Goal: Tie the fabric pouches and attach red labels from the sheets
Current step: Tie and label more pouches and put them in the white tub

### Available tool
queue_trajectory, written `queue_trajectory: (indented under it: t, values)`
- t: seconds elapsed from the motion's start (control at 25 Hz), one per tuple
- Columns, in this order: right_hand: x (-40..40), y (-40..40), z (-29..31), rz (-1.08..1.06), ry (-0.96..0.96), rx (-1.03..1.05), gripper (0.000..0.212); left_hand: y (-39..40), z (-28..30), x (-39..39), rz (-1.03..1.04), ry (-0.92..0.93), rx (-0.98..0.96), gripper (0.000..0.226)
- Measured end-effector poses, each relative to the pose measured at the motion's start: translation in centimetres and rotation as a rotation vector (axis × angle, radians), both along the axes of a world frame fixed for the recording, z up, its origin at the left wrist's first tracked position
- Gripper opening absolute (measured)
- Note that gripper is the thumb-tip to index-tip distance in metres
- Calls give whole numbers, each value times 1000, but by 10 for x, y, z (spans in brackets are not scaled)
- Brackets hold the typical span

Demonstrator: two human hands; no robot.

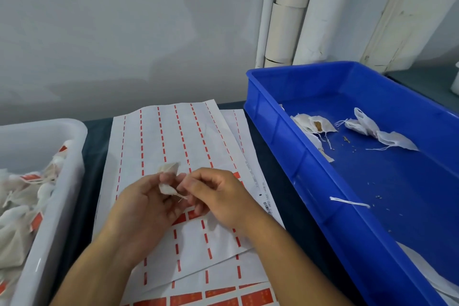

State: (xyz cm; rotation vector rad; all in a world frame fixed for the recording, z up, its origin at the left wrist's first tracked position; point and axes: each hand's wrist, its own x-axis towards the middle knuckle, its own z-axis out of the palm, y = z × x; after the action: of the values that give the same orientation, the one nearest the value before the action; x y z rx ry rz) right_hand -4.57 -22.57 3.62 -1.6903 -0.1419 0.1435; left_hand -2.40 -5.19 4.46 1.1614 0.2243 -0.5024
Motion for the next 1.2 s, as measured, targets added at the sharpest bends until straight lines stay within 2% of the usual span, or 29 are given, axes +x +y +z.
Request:
queue_trajectory:
  t: [0.08, 0.16, 0.24, 0.36, 0.48, 0.56, 0.68, 0.8, 0.88, 1.0, 1.2]
  values:
    - [7, -2, 5, -29, 26, 26, 22, 2, 1, 3, 3, -43, 117, 31]
    - [14, -4, 10, -55, 35, 49, 21, 1, 3, 6, -6, -108, 342, 37]
    - [21, -5, 15, -57, 8, 14, 20, -9, 6, 13, -118, -128, 605, 43]
    - [31, -5, 21, -35, -82, -89, 18, -14, 8, 20, -272, -124, 844, 19]
    - [35, -7, 27, -12, -155, -145, 18, -14, 6, 16, -318, -315, 852, 34]
    - [35, -9, 28, -3, -223, -236, 15, -7, 4, 6, -335, -469, 904, 31]
    - [36, -13, 27, 13, -297, -398, 9, -13, -3, 10, -366, -586, 1000, 34]
    - [39, -15, 28, 86, -296, -390, 8, -19, -1, 10, -378, -711, 961, 28]
    - [42, -16, 26, 141, -267, -331, 12, -17, 1, 8, -380, -718, 887, 32]
    - [47, -16, 21, 190, -209, -283, 19, -13, 1, 12, -352, -637, 783, 49]
    - [50, -21, 15, 148, -222, -294, 10, -12, 0, 21, -272, -536, 832, 48]
